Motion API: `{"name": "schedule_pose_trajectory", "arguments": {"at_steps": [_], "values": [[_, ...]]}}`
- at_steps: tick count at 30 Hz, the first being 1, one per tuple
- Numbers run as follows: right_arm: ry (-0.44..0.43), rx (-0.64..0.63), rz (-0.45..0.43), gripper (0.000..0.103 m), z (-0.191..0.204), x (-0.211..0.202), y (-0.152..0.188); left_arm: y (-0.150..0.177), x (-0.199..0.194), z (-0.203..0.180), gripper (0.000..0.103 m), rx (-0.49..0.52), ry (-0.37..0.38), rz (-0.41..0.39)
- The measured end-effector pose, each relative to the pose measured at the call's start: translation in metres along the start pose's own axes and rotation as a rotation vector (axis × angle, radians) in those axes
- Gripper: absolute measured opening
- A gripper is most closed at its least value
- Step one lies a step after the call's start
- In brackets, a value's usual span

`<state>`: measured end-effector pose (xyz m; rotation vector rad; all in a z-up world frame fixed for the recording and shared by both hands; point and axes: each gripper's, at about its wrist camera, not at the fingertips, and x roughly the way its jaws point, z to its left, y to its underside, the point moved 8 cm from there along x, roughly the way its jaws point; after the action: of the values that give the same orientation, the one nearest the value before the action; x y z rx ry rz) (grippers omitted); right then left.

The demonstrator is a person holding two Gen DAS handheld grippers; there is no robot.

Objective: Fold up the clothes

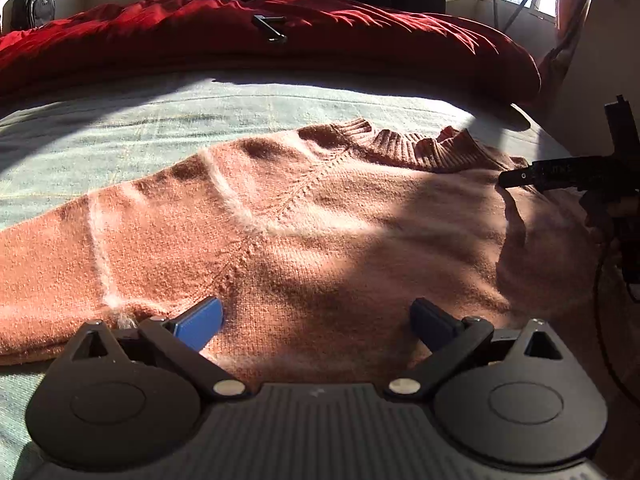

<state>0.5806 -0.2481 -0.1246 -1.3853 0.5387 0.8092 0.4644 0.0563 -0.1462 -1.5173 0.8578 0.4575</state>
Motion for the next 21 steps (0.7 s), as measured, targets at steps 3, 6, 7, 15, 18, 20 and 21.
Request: {"name": "schedule_pose_trajectory", "arguments": {"at_steps": [3,6,7,15,18,20,21], "values": [[0.005,0.017,0.004,0.103,-0.005,0.009,-0.008,-0.002,-0.008,-0.002,0.1,0.002,-0.001,-0.02],[-0.026,0.008,-0.026,0.103,0.002,0.004,-0.014,-0.006,-0.012,-0.007,0.1,0.024,0.012,-0.051],[-0.052,-0.008,-0.041,0.103,0.01,0.0,-0.015,-0.007,-0.012,-0.009,0.1,0.033,0.017,-0.057],[-0.07,-0.12,0.037,0.103,0.045,0.035,0.001,-0.018,0.023,0.002,0.102,0.0,0.122,-0.002],[-0.071,-0.101,0.043,0.103,0.045,0.03,-0.007,-0.051,0.03,0.012,0.102,0.015,0.053,0.001],[-0.072,-0.089,0.048,0.103,0.045,0.027,-0.012,-0.077,0.031,0.016,0.102,-0.005,0.055,-0.023],[-0.073,-0.083,0.05,0.103,0.045,0.026,-0.015,-0.087,0.031,0.016,0.102,-0.023,0.089,-0.035]]}}
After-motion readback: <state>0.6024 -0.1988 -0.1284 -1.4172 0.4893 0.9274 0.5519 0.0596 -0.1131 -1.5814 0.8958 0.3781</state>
